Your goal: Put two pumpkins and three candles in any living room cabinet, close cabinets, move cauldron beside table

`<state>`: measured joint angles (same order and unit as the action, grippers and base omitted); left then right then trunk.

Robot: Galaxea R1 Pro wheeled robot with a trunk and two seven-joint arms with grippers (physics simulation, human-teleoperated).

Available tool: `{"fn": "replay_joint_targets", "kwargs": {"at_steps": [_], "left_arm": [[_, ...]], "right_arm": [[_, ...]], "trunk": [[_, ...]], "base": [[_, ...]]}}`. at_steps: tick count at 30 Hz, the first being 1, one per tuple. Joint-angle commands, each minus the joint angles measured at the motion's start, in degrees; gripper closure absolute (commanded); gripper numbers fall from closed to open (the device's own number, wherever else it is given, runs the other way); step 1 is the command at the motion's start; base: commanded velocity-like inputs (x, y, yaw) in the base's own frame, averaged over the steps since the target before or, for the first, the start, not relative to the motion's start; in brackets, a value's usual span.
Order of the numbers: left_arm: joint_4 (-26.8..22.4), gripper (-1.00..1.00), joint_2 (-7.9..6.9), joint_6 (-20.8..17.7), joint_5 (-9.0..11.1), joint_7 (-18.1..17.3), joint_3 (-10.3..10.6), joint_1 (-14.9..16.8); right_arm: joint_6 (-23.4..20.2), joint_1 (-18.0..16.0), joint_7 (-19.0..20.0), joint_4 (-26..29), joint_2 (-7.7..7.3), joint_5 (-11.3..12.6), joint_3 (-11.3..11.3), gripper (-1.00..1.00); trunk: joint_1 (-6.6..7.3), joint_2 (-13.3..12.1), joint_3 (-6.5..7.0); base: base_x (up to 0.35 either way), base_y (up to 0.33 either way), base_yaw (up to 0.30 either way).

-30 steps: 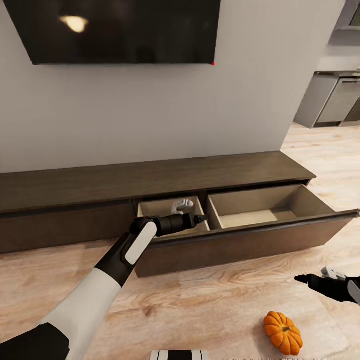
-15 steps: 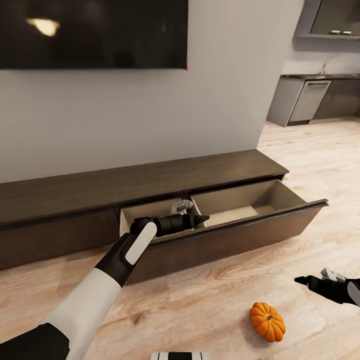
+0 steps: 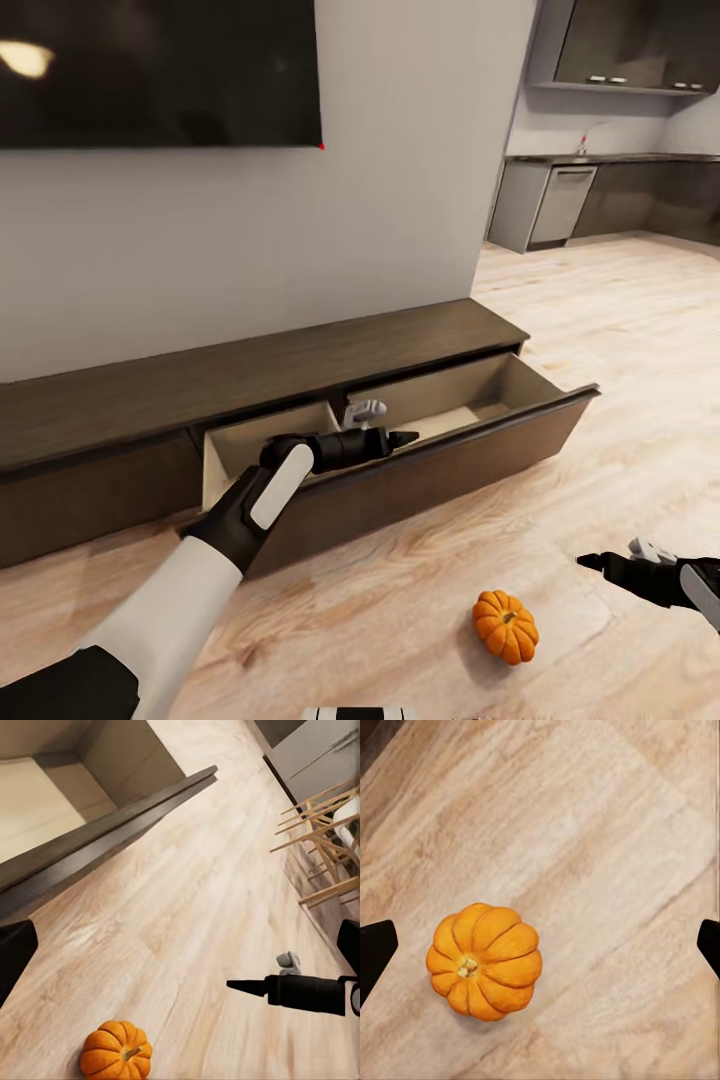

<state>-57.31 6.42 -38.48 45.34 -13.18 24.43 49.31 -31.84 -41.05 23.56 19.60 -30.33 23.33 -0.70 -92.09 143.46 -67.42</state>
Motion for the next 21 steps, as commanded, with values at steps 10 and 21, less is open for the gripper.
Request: {"fn": "replay_joint_targets", "kwargs": {"at_steps": [10,21], "left_arm": [[0.00,-1.00,0.00,-0.02,0.05,0.00,-0.04,0.00],[0.11,-1.00,0.06,-0.02,0.10,0.00,-0.01,0.00]], "right_arm": [[0.11,0.00,0.00,0.00,0.41,0.13,0.07,-1.00],[0.21,0.00,-0.10,0.00,2.82,-0.01,0.06,-1.00]], "trunk": [[0.00,0.00,0.62],[0.00,0.00,1.31]], "base": [[0.000,0.000,-0.236],[0.000,0.000,-0.236]]}}
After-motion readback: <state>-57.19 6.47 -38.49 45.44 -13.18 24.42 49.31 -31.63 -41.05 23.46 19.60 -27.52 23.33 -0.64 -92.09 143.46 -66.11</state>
